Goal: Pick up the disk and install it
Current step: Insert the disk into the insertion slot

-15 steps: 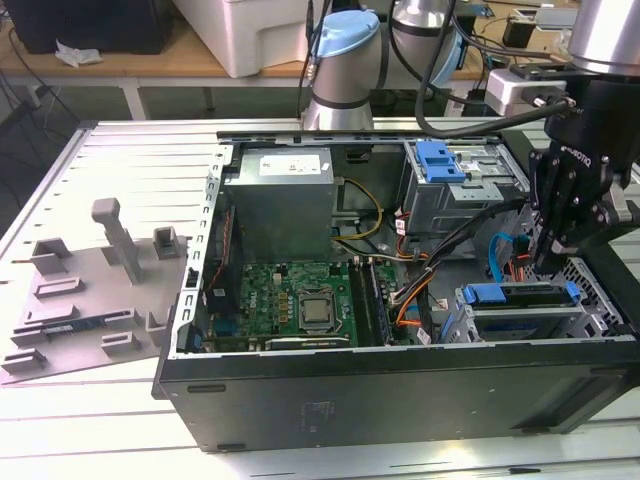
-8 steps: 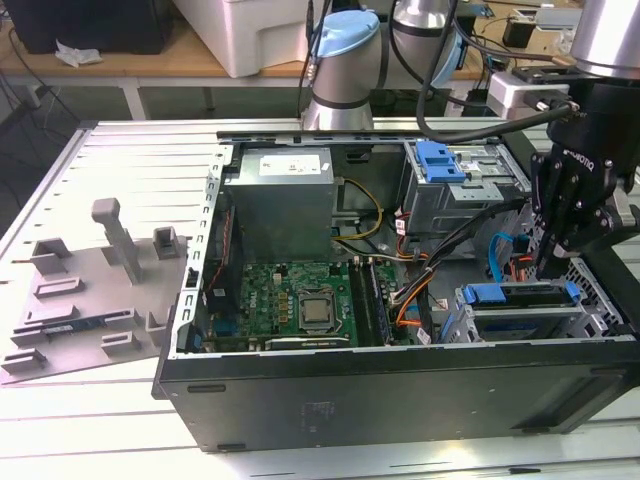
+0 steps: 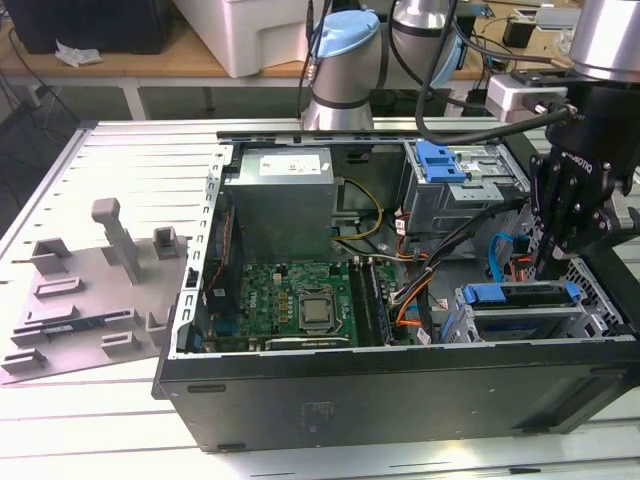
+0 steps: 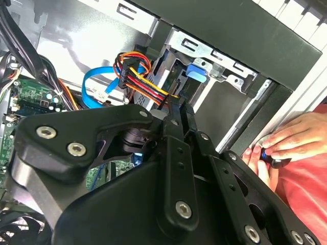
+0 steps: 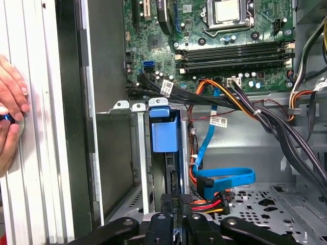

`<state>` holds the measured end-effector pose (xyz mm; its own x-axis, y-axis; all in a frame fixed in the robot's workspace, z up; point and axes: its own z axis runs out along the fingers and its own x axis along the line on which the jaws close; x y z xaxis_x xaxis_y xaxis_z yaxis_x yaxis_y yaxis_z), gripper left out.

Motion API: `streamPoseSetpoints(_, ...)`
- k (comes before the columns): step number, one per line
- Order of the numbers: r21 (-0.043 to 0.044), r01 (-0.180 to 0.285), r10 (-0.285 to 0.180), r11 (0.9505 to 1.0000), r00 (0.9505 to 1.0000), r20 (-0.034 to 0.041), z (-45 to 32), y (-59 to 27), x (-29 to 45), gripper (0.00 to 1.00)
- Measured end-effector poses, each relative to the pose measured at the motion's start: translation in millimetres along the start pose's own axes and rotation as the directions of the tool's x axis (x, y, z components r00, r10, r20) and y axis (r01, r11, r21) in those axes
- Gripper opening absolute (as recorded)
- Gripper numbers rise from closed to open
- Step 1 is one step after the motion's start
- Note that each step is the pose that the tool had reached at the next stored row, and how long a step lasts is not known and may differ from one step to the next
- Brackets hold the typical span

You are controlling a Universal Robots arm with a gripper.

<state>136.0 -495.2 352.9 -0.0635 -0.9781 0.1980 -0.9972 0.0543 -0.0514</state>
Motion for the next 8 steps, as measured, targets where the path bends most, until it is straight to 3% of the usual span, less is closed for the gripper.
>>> streamPoseSetpoints(8,0.0008,0.004,-0.004,1.0000,1.0000,0.0002,2.7,0.1,0.1,0.16)
